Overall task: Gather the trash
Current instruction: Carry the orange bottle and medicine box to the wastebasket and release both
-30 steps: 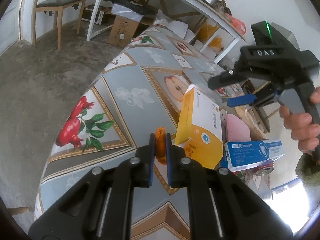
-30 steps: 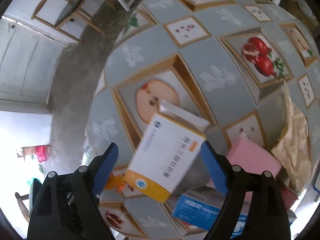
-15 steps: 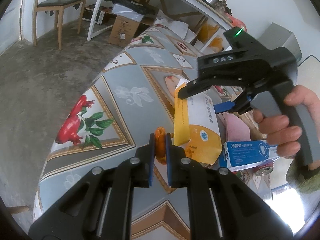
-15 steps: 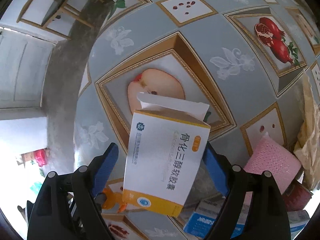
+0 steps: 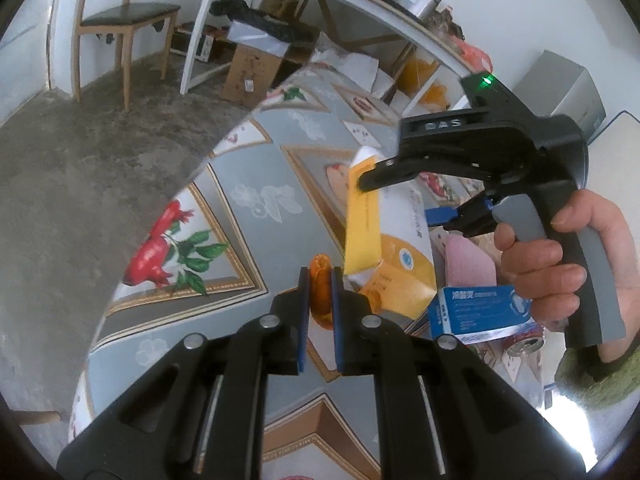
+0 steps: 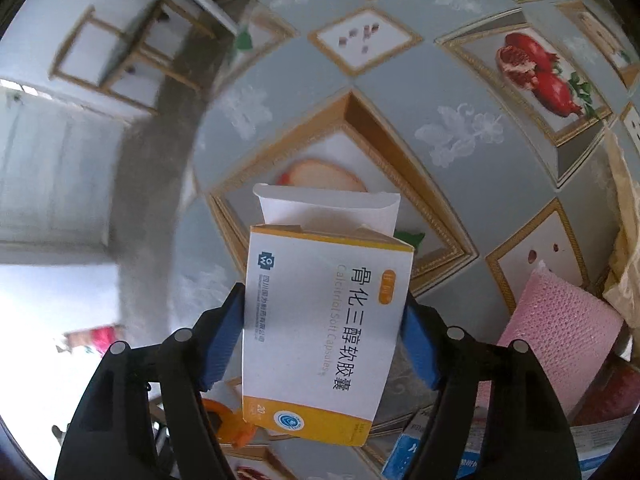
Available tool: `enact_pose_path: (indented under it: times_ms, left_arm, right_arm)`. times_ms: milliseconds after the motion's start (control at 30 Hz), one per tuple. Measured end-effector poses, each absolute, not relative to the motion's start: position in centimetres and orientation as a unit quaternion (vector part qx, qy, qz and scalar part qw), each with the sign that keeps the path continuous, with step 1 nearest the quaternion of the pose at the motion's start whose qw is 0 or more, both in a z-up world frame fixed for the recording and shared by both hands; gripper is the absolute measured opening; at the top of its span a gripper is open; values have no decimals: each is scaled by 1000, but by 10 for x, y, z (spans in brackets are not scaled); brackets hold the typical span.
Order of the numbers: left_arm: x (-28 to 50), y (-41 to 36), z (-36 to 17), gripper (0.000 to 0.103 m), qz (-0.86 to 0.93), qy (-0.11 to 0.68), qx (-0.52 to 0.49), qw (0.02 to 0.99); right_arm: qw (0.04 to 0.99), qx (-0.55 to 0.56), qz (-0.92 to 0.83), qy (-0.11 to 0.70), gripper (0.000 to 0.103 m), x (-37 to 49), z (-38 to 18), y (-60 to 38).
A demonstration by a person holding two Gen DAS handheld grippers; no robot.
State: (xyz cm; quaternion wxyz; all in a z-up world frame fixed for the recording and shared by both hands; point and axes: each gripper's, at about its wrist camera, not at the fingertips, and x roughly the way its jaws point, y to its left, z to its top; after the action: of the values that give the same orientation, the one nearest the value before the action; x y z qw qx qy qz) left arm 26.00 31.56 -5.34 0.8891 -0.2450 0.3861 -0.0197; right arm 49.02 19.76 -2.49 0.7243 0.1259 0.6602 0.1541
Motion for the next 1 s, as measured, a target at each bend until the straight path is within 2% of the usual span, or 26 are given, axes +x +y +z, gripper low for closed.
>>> enact_pose_path:
  times_ms: [300,567,733,1000]
  left_arm:
    - [220,303,3,8,-3,307,-246,919]
    - [183,222,59,8,-110,251,-258,926]
    - [180,157,77,8,-185,263,-228,919]
    - [184,26,83,8,-318,318,-151,880]
  right_arm:
    - [761,218,245,560,70,450,70,140]
    - [788,242,303,479,70,367,138,43]
    - [801,294,293,431,70,307,153,-60]
    - [845,377,138,352,70,184,137,-259]
